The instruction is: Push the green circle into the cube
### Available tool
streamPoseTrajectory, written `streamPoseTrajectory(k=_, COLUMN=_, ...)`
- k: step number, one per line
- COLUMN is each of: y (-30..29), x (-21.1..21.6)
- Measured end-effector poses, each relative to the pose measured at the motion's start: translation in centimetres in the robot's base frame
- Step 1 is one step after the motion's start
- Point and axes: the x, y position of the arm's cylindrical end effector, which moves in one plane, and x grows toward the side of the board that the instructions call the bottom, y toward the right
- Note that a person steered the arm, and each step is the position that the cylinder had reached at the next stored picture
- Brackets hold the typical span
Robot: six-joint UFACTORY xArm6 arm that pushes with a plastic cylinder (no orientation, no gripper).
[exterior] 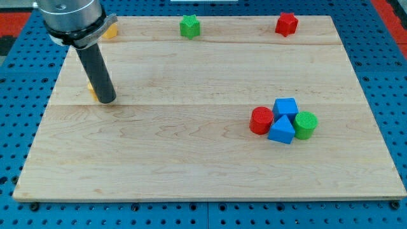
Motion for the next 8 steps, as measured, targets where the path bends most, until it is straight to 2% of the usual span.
streamPoseTrajectory(k=1, y=-2.3, x=0.0)
streamPoseTrajectory(k=4, y=-1.9, x=-0.1)
streamPoseTrajectory(k=5, y=2.9, x=1.0)
streamPoseTrajectory(k=6, y=7.1, x=6.3)
streamPoseTrajectory(k=8, y=29.1, x=10.9)
